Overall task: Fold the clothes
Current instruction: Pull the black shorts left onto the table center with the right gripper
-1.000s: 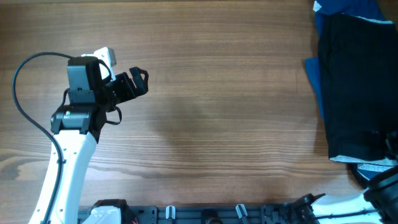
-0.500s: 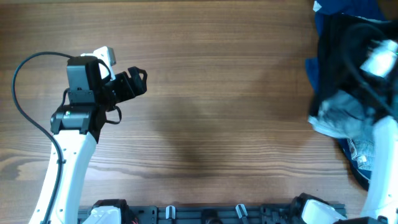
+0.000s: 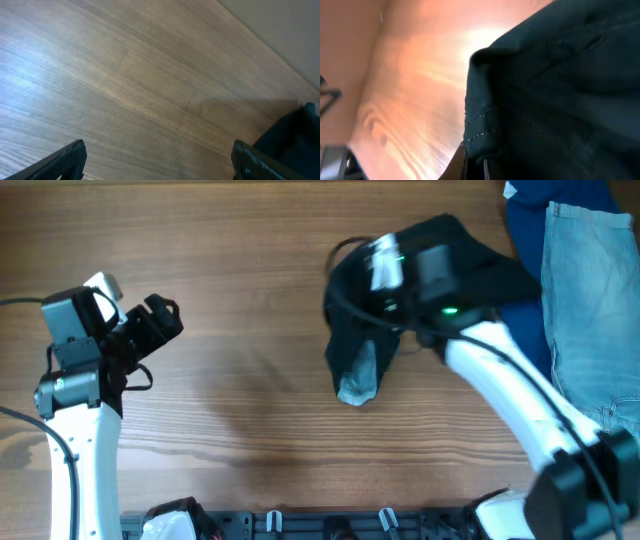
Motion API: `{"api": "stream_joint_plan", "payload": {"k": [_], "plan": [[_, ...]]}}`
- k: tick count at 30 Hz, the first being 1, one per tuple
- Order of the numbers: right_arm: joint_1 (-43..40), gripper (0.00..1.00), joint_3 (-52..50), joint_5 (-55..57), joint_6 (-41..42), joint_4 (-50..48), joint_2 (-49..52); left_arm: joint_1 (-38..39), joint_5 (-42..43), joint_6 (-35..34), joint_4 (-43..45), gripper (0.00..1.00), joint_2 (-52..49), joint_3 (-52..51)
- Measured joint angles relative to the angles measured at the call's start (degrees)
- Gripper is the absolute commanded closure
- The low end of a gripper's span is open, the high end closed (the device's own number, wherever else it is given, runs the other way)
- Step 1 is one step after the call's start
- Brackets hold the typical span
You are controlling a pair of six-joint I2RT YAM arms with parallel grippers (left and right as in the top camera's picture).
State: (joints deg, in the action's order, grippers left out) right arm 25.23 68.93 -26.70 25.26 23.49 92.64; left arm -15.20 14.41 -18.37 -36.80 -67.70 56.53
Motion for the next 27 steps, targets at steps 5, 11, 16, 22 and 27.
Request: {"api": "stream_joint_plan", "payload": {"k": [5, 11, 16, 22, 27], "plan": [[5.18, 0.95, 0.0, -0.33, 0.26, -3.91, 3.04, -0.68, -1.38, 0.02, -0.35, 0.06, 0.02, 0.0], [10.99, 0.53, 0.0, -2.47, 1.44, -6.4, 3.06, -0.68, -3.04, 0.0, -0.63, 0.02, 0.0, 0.0], [16.28, 0.2, 1.55, -3.26, -2.71, 1.79, 3.06, -0.68, -3.28, 0.0, -1.99, 0.01, 0.0, 0.0], [12.13, 0.0, 5.27, 3.26, -7.8, 13.2, 2.45, -0.68, -2.45, 0.02, -4.72, 0.01, 0.0, 0.0], [10.73, 0.0, 5.86, 9.01, -10.56, 13.35, 1.49, 0.46, 0.37, 0.0, -4.76, 0.01, -0.61, 0.0]]}}
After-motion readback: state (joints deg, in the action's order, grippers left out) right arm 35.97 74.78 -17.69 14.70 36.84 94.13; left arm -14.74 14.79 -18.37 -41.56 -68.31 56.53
